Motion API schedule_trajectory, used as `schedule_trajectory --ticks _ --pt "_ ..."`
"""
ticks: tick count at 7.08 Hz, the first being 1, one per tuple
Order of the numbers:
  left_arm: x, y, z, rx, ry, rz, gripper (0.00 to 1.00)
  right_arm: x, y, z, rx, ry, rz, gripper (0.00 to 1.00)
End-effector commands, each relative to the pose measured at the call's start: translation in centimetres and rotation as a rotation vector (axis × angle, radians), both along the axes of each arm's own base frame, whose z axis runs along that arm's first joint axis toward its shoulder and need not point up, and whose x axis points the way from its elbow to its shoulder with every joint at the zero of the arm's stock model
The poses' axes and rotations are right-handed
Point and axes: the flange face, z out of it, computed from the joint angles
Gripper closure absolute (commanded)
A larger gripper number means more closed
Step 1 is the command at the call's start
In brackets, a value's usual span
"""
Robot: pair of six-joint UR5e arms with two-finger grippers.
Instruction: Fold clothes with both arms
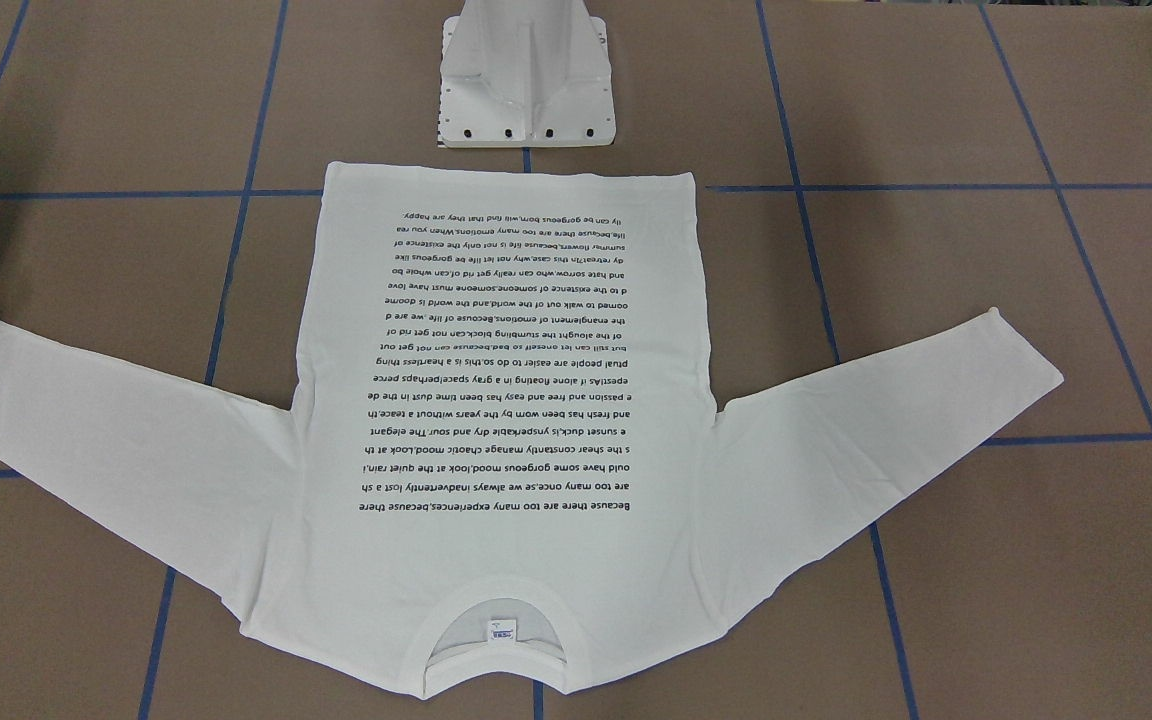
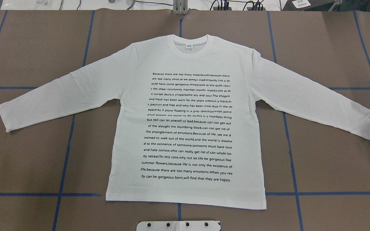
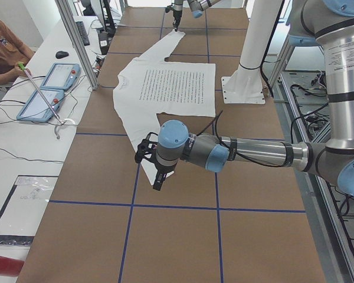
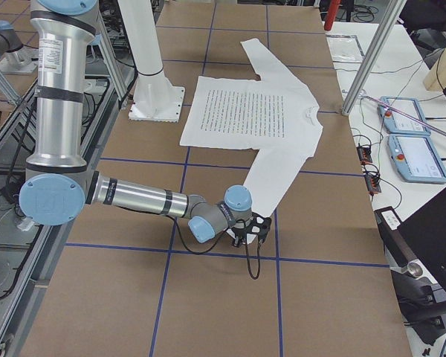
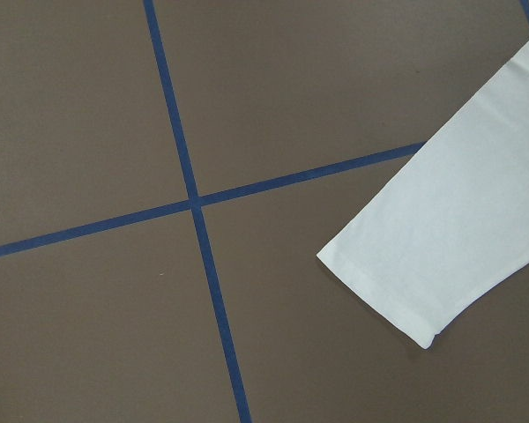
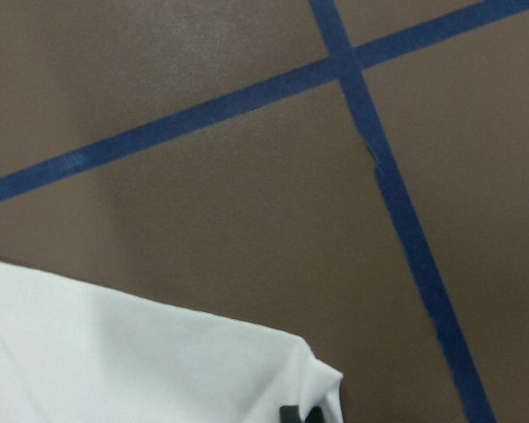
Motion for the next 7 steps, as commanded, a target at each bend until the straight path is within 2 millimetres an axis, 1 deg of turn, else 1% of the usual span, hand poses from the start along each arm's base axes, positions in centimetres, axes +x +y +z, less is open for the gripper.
schedule_trajectory --ticks 1,2,3,4,5,6,7 --pt "0.0 0.1 -0.8 0.012 0.001 -0.001 0.0 1.7 0.9 -3.7 0.036 -0.058 0.012 1.0" --pt "-0.1 0.4 -1.5 0.023 0.001 -0.002 0.0 1.6 1.1 -6.6 0.056 -0.084 0.028 1.0" --pt "0.1 0.8 -2.0 0.02 0.021 0.006 0.0 0.7 0.2 -9.7 0.038 -0.127 0.08 1.0" --pt "0.2 1.0 -2.0 0.018 0.036 0.012 0.0 -2.7 -1.8 -14.7 0.005 -0.199 0.125 1.0" --pt "0.2 1.1 -2.2 0.023 0.037 0.012 0.0 -6.8 -4.1 -19.4 -0.024 -0.261 0.145 1.0" --pt "0.1 1.2 -2.8 0.033 0.038 0.011 0.0 -10.1 -7.1 -24.8 -0.061 -0.29 0.164 1.0" --pt "0.2 1.4 -2.8 0.038 0.038 0.014 0.0 -14.8 -9.1 -31.8 -0.11 -0.338 0.177 1.0"
